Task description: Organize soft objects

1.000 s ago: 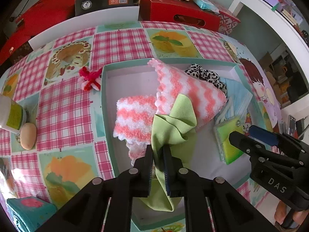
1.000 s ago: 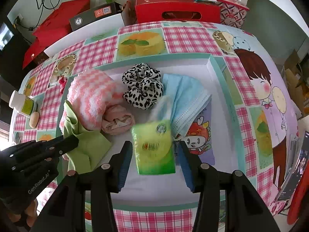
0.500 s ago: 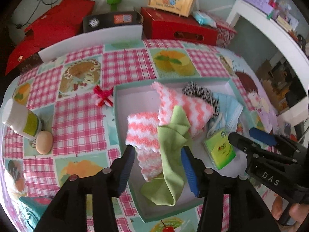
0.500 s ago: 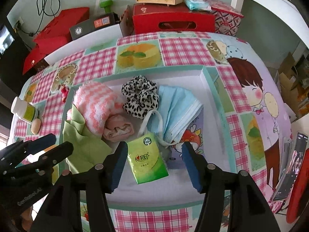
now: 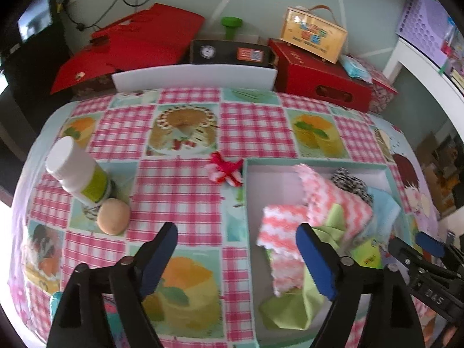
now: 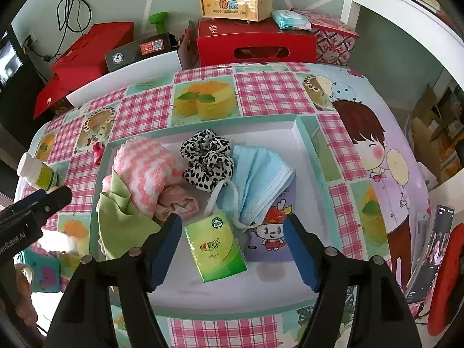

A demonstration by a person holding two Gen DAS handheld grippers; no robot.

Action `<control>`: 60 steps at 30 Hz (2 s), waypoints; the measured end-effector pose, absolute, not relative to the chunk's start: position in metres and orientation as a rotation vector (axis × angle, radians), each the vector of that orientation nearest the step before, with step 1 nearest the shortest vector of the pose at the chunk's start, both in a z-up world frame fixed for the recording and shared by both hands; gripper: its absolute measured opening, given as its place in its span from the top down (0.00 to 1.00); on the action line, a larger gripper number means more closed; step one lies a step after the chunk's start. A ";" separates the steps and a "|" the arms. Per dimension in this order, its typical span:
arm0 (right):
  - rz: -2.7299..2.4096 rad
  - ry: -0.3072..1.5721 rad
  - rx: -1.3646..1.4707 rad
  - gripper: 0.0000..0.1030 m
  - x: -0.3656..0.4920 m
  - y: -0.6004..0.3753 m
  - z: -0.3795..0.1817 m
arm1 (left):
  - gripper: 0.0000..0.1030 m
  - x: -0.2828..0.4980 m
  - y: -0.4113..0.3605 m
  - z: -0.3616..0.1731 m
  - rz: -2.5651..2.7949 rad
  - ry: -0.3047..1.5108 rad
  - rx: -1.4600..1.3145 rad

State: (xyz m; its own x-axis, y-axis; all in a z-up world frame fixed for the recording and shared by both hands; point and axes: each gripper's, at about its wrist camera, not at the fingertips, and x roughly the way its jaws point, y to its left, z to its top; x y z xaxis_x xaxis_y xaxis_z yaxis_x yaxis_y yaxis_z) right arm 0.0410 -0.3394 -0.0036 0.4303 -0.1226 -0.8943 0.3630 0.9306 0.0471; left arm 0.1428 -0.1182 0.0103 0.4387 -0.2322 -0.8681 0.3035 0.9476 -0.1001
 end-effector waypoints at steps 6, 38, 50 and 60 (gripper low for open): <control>-0.317 1.061 0.278 0.09 0.039 -0.346 -0.003 | 0.00 0.149 -0.110 0.006 -0.285 1.051 0.055; -0.235 1.068 0.183 0.08 0.053 -0.299 -0.001 | 0.00 0.163 -0.024 0.040 -0.041 0.875 -0.104; -0.143 1.043 0.122 0.08 0.071 -0.254 0.003 | 0.00 0.163 0.019 0.038 0.094 0.861 -0.127; -0.055 1.002 0.094 0.08 0.091 -0.226 0.004 | 0.00 0.172 0.042 0.020 0.041 0.951 -0.245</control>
State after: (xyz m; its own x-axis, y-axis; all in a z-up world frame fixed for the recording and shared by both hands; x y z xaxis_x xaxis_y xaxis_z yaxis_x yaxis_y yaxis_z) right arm 0.0909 -0.2265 0.0044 0.5381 -0.0026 -0.8429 0.0891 0.9946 0.0538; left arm 0.1723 0.0419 0.0196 0.5822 -0.0722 -0.8098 -0.1423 0.9716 -0.1889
